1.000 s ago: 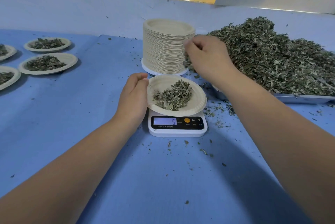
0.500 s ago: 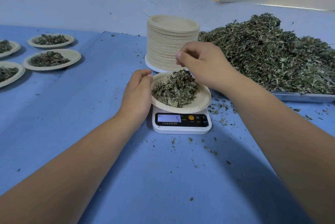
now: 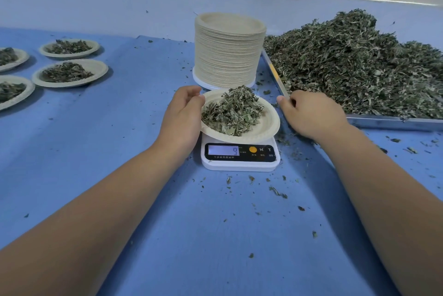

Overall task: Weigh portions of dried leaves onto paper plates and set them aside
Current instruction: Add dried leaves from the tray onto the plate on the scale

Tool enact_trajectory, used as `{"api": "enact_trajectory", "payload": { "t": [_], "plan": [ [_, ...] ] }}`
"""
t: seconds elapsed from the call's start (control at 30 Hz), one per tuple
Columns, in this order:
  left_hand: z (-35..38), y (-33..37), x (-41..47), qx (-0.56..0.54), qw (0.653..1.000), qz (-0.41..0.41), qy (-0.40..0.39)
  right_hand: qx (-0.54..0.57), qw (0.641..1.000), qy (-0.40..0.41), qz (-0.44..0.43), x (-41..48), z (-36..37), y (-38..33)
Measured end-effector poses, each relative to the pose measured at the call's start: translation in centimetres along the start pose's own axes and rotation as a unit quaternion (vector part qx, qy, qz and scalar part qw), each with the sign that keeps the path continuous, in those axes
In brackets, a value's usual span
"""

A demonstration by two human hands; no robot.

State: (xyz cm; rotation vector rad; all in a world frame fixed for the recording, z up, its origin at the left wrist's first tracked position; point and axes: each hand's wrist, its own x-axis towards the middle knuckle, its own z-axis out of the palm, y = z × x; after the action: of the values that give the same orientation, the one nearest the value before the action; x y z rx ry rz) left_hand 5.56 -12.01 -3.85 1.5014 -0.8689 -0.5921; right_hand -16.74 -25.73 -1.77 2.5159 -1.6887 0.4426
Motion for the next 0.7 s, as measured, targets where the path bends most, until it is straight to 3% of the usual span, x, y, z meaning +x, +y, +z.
{"api": "enact_trajectory", "payload": {
  "t": [0.3, 0.4, 0.5, 0.6, 0.7],
  "plan": [
    [0.0, 0.1, -0.1, -0.002, 1.0, 0.008, -0.003, -0.016, 0.999, 0.024, 0.016, -0.4, -1.1, 0.3],
    [0.0, 0.1, -0.2, 0.007, 1.0, 0.018, -0.009, 0.11, 0.989, 0.076, -0.058, -1.1, -1.9, -0.4],
    [0.0, 0.1, -0.3, 0.008, 1.0, 0.023, -0.02, 0.253, 0.957, 0.042, -0.136, -2.0, -3.3, -2.8],
    [0.0, 0.2, -0.4, -0.003, 0.999, 0.03, -0.032, 0.24, 0.952, -0.035, -0.188, -2.2, -3.9, -5.3],
    [-0.1, 0.4, -0.6, -0.013, 0.998, 0.041, -0.04, 0.212, 0.954, -0.032, -0.211, -2.1, -3.8, -7.2]
  ]
}}
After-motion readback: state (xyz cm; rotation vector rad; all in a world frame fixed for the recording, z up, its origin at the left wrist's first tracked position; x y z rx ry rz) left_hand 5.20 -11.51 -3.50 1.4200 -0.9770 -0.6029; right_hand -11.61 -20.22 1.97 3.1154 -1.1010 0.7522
